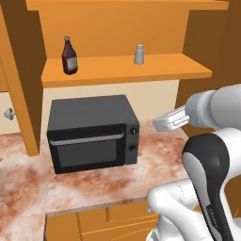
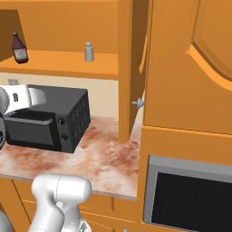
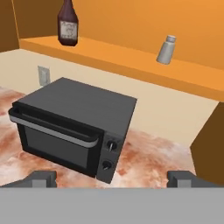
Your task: Collect the paprika, ketchup, and shaker from the cabinet and place them next to the stove.
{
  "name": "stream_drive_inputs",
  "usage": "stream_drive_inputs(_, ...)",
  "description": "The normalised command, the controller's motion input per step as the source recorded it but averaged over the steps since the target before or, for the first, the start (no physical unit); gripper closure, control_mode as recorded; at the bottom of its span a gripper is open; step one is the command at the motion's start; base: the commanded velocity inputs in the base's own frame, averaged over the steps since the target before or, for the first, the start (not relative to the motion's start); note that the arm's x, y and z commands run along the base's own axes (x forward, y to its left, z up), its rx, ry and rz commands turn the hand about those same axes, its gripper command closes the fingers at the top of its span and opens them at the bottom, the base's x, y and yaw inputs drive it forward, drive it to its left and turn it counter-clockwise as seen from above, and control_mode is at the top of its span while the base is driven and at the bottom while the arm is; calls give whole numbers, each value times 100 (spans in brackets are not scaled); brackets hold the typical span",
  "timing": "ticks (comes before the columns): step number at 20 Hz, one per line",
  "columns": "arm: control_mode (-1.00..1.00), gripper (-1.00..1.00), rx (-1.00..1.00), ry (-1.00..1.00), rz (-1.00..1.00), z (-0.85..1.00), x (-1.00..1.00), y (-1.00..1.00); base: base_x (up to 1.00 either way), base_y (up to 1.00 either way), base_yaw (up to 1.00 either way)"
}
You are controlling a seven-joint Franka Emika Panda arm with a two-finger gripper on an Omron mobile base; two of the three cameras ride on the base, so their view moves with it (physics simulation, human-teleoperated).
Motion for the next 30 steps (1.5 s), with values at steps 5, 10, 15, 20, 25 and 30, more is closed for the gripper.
stream_drive_inputs(5, -100, -100, 10, -3, 0, 35, 8, 0, 0, 0, 0)
stream_drive_inputs(10, -100, -100, 1, -6, 0, 8, 3, 0, 0, 0, 0)
stream_drive_inputs(15, -100, -100, 0, 0, 0, 0, 0, 0, 0, 0, 0)
stream_drive_inputs(20, -100, -100, 0, -2, 0, 0, 9, 0, 0, 0, 0)
stream_drive_inputs(25, -100, -100, 0, -6, 0, 0, 10, 0, 0, 0, 0)
stream_drive_inputs(30, -100, -100, 1, -5, 0, 0, 23, -6, 0, 0, 0)
